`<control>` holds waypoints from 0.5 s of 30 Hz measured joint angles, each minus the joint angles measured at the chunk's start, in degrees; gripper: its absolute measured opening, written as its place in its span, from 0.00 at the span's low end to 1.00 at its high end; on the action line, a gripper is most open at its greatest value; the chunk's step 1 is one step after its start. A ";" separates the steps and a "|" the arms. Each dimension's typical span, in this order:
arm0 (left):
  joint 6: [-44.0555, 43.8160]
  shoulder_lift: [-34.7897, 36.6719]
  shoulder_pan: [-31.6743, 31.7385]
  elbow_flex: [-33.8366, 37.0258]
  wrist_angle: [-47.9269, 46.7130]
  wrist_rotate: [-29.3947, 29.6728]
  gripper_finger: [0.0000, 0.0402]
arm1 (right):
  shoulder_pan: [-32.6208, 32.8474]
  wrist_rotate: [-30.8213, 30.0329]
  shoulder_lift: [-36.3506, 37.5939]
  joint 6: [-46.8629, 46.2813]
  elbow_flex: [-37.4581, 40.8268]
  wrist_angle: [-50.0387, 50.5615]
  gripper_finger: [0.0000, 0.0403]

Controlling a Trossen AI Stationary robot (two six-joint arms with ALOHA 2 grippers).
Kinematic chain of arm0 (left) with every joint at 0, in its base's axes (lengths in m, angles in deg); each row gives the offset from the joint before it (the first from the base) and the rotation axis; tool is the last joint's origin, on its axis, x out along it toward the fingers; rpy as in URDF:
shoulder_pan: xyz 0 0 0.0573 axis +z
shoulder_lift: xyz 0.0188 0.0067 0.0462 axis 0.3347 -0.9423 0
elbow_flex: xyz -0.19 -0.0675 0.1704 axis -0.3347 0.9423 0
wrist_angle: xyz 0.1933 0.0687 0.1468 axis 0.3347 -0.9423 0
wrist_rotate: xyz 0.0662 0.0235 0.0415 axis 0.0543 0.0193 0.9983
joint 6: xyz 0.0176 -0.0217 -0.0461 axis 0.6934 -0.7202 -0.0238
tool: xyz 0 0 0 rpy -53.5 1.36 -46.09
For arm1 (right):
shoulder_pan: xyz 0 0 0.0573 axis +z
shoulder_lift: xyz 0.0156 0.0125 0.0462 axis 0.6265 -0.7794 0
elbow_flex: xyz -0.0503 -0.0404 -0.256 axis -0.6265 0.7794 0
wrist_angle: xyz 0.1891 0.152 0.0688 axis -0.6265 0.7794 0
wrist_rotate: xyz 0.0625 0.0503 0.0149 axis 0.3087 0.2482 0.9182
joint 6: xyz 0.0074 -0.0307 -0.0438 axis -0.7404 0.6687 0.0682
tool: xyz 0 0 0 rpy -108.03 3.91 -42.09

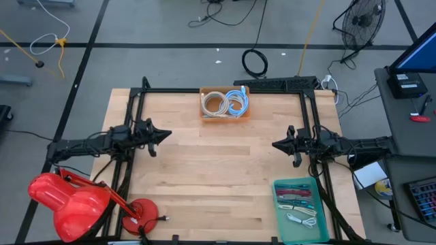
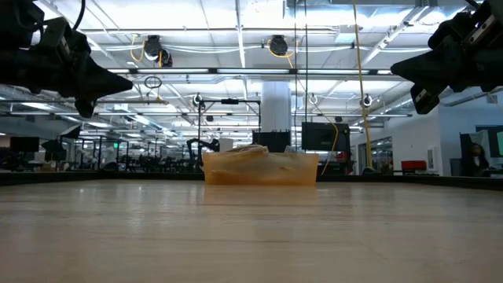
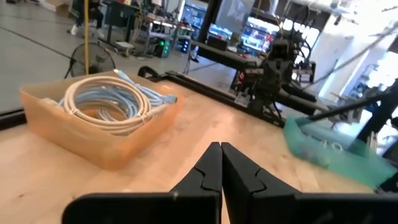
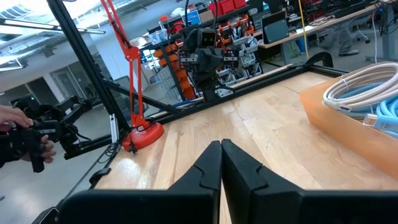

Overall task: Pick & Place USB Port
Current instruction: Return to Home Position

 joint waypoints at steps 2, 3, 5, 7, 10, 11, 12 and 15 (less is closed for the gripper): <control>0.68 -0.43 -0.33 0.00 -0.03 -0.59 0.00 | 0.01 0.00 0.00 0.02 0.00 -0.01 0.00; 0.41 -0.62 -0.52 0.00 0.09 -0.94 0.01 | 0.02 0.00 0.00 0.02 0.00 -0.02 0.00; 0.13 -0.74 -0.90 0.04 0.45 -2.12 0.02 | 0.01 0.00 0.00 0.01 0.00 -0.01 0.00; 0.48 -0.74 -1.20 0.12 0.91 -2.73 0.03 | 0.00 0.00 0.01 0.00 0.00 -0.02 0.00; 0.21 -0.73 -1.28 0.20 1.87 -3.06 0.05 | 0.01 0.00 0.00 0.01 0.00 -0.01 0.00; 0.20 -0.71 -1.28 0.20 2.07 -3.06 0.05 | 0.01 0.00 0.00 0.00 0.00 -0.02 0.00; 0.20 -0.73 -1.28 0.20 2.14 -3.06 0.05 | 0.02 0.00 0.02 0.02 0.00 0.00 0.00; 0.20 -0.73 -1.28 0.20 2.18 -3.06 0.05 | 0.01 0.00 0.00 0.01 0.00 -0.01 0.00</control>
